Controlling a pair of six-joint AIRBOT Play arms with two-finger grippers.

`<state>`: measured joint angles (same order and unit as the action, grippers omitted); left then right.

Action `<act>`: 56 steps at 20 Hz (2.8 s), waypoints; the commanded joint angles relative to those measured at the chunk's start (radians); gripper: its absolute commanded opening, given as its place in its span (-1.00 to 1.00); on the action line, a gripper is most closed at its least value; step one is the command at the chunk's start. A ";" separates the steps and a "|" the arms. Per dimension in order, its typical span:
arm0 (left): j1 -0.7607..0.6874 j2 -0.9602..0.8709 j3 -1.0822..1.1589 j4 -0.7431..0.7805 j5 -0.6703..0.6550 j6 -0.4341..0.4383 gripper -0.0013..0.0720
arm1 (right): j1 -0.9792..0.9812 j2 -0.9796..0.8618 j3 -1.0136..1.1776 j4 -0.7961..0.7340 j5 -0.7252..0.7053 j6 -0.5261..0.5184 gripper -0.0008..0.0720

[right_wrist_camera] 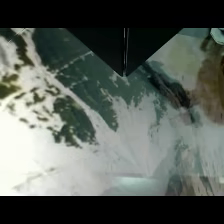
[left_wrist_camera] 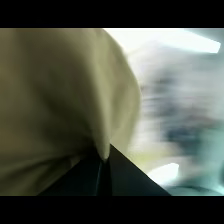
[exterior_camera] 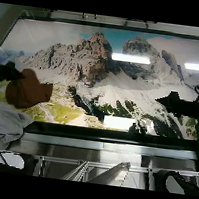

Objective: Fold the shirts.

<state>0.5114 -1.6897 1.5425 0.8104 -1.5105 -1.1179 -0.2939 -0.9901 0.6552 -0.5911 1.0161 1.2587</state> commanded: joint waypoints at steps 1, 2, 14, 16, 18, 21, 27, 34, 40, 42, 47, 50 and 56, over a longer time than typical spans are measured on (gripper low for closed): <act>-0.154 0.055 0.209 -0.452 -0.143 0.002 -0.94 | -0.001 -0.001 0.000 0.013 0.021 -0.064 -0.90; -0.205 0.080 0.268 -0.528 -0.133 0.002 -0.94 | -0.003 -0.001 0.000 0.012 0.021 -0.075 -0.90; -0.744 0.113 0.456 -0.010 -0.144 -0.166 0.99 | -0.010 0.000 0.002 0.009 0.169 -0.190 0.72; -0.773 0.092 0.456 0.168 -0.151 -0.196 0.95 | -0.010 -0.001 0.002 0.008 0.180 -0.190 0.72; -0.769 0.066 0.456 0.270 -0.179 -0.237 0.95 | -0.010 -0.002 0.002 0.002 0.177 -0.190 0.72; -0.735 0.030 0.387 0.289 -0.188 -0.269 0.95 | -0.010 -0.022 0.002 -0.084 0.158 -0.189 0.72; -0.644 0.029 -0.033 0.287 0.051 -0.209 0.95 | -0.075 -0.154 0.002 -0.288 0.016 -0.036 0.72; -0.640 -0.144 -0.148 -0.120 0.233 0.001 0.94 | -0.131 -0.343 0.002 -0.244 0.020 -0.078 0.72; -0.721 -0.366 0.006 -0.209 0.197 -0.032 0.31 | 0.017 -0.436 0.005 -0.018 0.025 -0.192 -0.41; -0.723 -0.408 0.085 -0.220 0.112 -0.060 -0.97 | 0.006 -0.435 0.041 0.013 0.106 -0.230 -0.90; -0.681 -0.323 0.293 -0.506 -0.142 -0.063 -0.98 | -0.031 -0.311 0.263 0.068 0.341 -0.241 -0.90; -0.640 -0.158 0.449 -0.570 -0.172 -0.125 -0.98 | -0.032 -0.153 0.423 0.179 0.365 -0.242 -0.90; -0.607 0.328 0.473 -0.556 -0.145 -0.074 -0.97 | -0.030 0.247 0.517 0.480 0.281 -0.373 -0.90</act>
<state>-0.1074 -1.5864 2.0483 0.2600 -1.6825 -1.2385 -0.3229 -0.9211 1.1347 -0.2371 1.3502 0.9466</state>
